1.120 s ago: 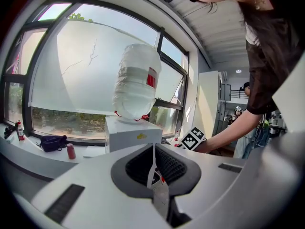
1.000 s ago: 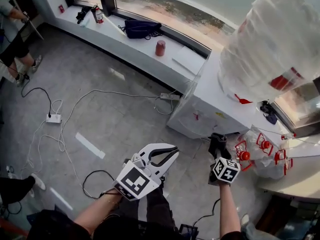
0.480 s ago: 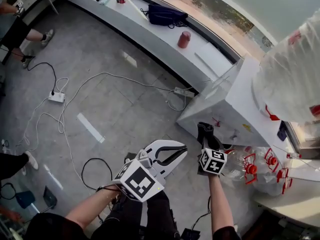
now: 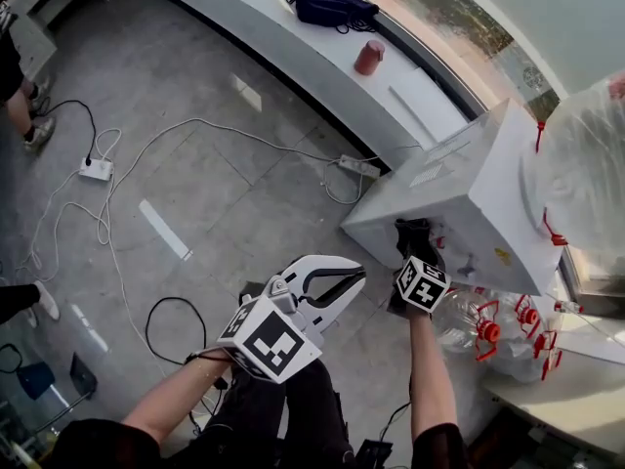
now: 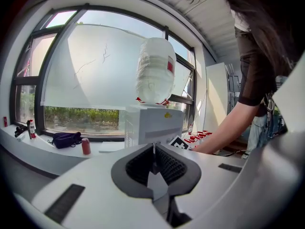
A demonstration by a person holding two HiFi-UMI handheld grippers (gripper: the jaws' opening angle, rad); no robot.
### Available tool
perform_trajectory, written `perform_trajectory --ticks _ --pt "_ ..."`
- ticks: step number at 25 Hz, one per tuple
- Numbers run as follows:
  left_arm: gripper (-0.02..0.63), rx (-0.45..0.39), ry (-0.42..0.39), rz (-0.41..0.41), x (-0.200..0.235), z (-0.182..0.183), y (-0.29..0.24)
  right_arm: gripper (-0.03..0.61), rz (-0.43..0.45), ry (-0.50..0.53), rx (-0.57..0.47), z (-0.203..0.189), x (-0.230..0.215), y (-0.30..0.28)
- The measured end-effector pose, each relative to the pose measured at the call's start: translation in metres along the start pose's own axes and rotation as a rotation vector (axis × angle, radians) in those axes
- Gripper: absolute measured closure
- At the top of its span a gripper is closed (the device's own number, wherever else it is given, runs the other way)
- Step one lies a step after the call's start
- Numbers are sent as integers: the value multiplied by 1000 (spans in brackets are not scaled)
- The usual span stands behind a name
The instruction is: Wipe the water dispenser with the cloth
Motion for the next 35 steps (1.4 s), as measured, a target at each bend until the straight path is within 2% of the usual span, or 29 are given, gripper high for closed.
perform_trajectory --ticks 3,8,14,21,23,25,29,31,35 --pt "592 -5 12 -18 2 -7 -7 477 -65 -55 13 -4 -28 -3" --pt "592 -1 17 -49 1 -16 -16 477 -173 -32 51 -18 -76 6" --pt "592 4 13 -71 -1 -24 -23 477 -337 -174 22 -25 -121 32" --pt "592 10 8 -87 -5 -26 -13 479 -376 -203 18 -34 -137 51" --pt "592 12 14 -80 -4 -28 -10 479 -365 -200 18 -34 -130 50" --pt "592 14 25 -70 -3 -32 -8 479 -312 -145 34 -40 -112 46" --pt "592 11 37 -62 -5 -41 -6 479 -150 92 95 -64 -59 33" --pt "592 15 33 -63 -7 -49 -6 479 -86 173 121 -79 -32 23" --pt "592 19 38 -46 -7 -73 -5 479 -15 215 159 -110 8 -9"
Point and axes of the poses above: the fingertips, and each gripper's own axes: y backward along the fingers, x to its left, z out of its top, the point moved 8 cm from there along y, backward along the fingers, and after that the axes turned 9 degrees about -y, right-handed, at the moved point
